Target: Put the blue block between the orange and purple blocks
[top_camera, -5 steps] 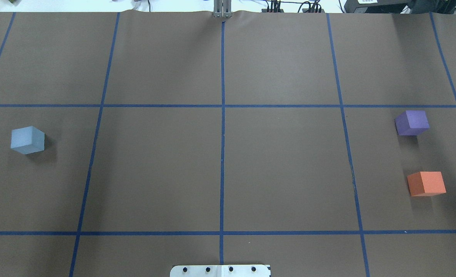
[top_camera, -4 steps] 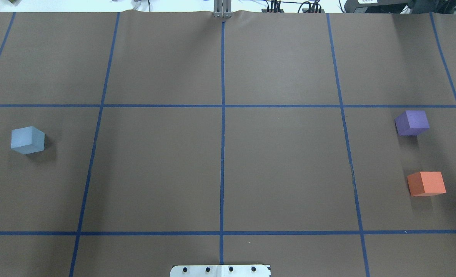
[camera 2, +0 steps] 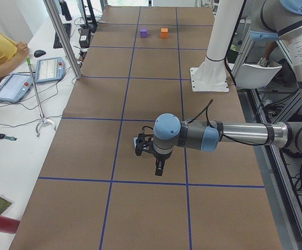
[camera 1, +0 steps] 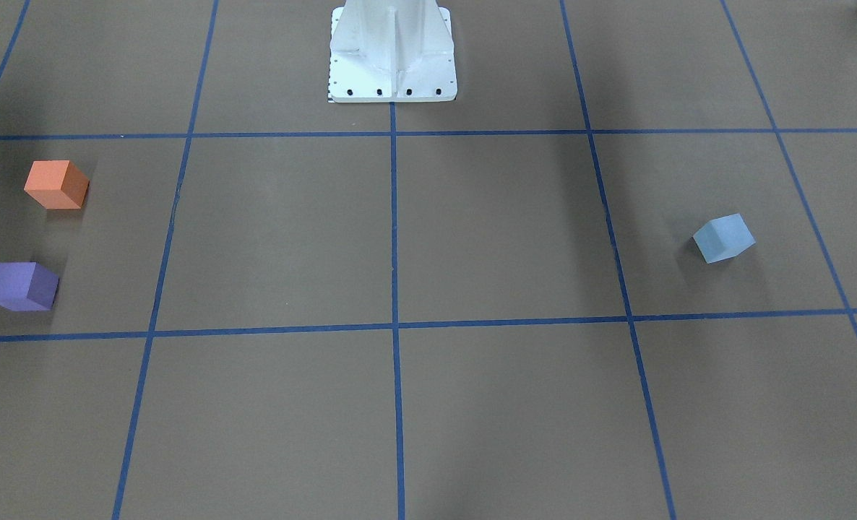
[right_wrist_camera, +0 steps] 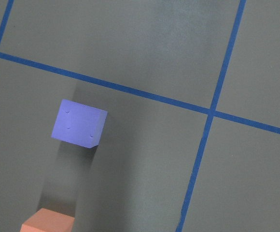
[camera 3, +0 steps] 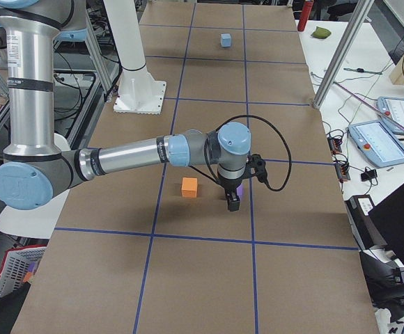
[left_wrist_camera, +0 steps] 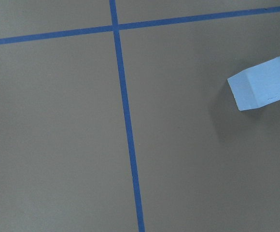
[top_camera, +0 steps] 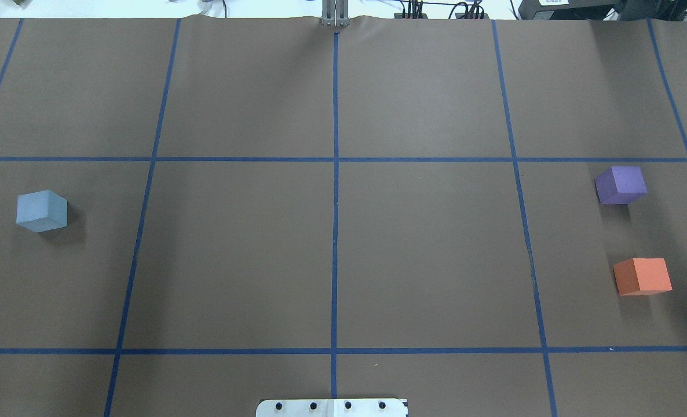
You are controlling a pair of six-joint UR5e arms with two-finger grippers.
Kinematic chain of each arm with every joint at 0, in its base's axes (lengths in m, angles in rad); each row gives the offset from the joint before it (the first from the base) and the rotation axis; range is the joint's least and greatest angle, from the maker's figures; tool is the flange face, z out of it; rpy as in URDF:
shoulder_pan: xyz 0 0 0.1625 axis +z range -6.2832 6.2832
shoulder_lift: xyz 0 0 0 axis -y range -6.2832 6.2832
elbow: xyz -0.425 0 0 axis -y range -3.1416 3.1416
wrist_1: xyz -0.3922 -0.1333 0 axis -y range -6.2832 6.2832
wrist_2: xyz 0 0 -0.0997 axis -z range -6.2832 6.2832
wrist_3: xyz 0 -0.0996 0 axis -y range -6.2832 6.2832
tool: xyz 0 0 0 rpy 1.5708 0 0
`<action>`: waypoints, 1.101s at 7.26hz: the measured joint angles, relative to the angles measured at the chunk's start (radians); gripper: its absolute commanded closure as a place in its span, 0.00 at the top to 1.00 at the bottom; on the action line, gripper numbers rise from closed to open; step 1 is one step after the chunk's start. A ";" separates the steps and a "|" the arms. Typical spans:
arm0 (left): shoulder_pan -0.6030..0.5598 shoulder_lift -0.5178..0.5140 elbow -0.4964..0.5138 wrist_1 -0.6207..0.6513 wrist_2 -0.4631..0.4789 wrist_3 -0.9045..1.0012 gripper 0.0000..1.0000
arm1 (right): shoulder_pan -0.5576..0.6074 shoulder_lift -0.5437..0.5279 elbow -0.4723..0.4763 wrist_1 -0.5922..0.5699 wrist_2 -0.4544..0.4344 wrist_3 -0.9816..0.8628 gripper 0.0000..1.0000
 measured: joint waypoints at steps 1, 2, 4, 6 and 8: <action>0.030 -0.035 0.005 0.000 -0.014 -0.112 1.00 | -0.001 -0.003 -0.002 0.002 0.006 0.000 1.00; 0.069 -0.072 0.012 -0.001 -0.022 -0.234 1.00 | -0.001 -0.004 -0.002 0.003 0.017 0.000 1.00; 0.187 -0.146 0.031 -0.001 -0.016 -0.427 1.00 | -0.002 -0.002 -0.004 0.005 0.035 0.001 1.00; 0.294 -0.232 0.081 -0.003 0.047 -0.552 1.00 | -0.002 0.000 -0.004 0.006 0.041 0.002 1.00; 0.353 -0.313 0.154 -0.035 0.088 -0.655 1.00 | -0.002 0.003 -0.005 0.005 0.057 -0.001 1.00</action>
